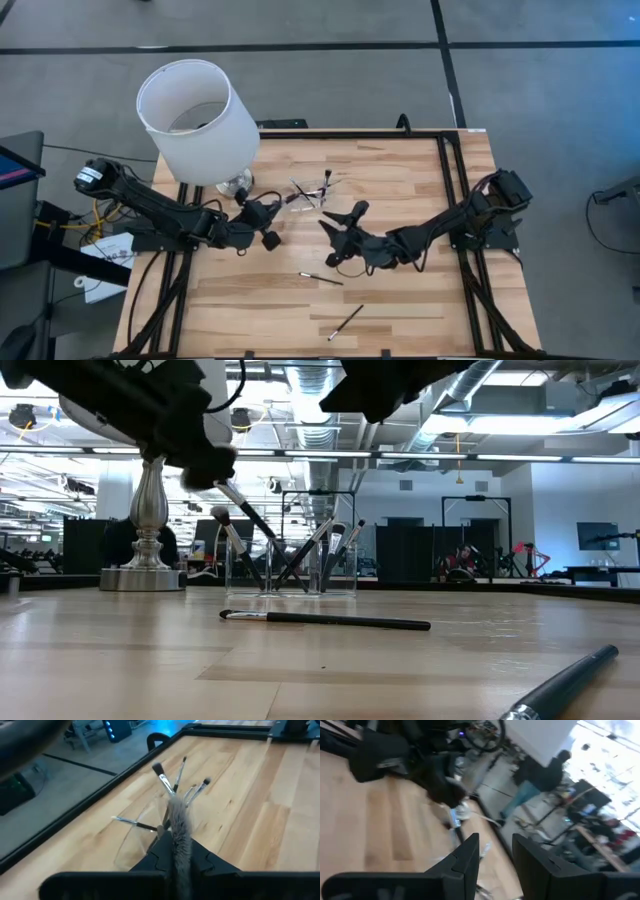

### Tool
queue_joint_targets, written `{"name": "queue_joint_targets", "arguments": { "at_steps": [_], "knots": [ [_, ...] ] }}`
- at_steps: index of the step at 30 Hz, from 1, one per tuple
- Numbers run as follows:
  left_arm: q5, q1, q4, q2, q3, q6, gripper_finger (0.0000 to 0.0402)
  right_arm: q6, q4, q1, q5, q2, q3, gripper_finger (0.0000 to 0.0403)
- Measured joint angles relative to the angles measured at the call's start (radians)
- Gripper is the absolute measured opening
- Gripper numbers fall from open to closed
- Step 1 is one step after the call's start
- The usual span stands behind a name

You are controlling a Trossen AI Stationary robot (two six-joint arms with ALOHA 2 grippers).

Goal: Put items in baskets/containers
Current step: Put the black highlighter brush into the transparent organizer

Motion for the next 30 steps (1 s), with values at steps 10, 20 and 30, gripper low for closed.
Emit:
{"name": "queue_joint_targets", "arguments": {
  "at_steps": [10, 20, 30],
  "knots": [
    [-0.021, -0.002, 0.005, 0.000, -0.002, 0.003, 0.0014, 0.149, -0.078, -0.054, -0.063, 0.000, 0.000, 0.0109],
    [-0.017, -0.022, 0.001, -0.004, 0.061, 0.086, 0.0014, 0.168, -0.126, -0.061, -0.066, 0.000, 0.000, 0.0109],
    [0.026, 0.003, -0.111, -0.019, 0.067, 0.080, 0.0012, 0.186, -0.127, -0.061, -0.066, 0.000, 0.000, 0.0109]
  ]
}}
